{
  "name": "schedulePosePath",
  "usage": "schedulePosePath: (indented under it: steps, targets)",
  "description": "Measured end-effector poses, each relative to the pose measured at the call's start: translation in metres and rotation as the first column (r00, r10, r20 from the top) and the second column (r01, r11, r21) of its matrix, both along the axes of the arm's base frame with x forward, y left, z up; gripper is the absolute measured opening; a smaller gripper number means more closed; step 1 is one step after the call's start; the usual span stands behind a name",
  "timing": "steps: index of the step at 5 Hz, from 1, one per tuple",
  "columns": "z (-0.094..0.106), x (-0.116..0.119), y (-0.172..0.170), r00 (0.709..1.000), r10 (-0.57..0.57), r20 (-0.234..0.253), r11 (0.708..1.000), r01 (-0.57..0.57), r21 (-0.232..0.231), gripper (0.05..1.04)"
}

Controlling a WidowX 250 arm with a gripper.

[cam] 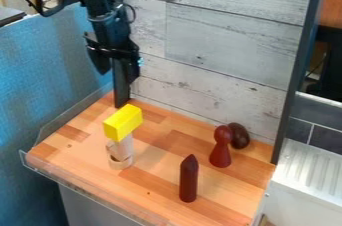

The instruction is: Place the cone top of the yellow block

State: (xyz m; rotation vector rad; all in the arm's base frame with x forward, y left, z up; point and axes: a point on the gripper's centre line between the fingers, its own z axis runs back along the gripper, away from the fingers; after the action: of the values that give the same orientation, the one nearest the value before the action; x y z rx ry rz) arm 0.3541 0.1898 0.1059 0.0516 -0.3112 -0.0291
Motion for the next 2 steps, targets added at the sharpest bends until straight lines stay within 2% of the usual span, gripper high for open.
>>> schedulePosePath:
  steps: [1, 2]
  targets:
    - [-0.009, 0.014, -0.017, 0.998, -0.056, 0.018, 0.998, 0.056, -0.018, 1.001]
    - [-0.025, 0.023, -0.038, 0.992, -0.123, 0.013, 0.990, 0.124, -0.071, 1.001]
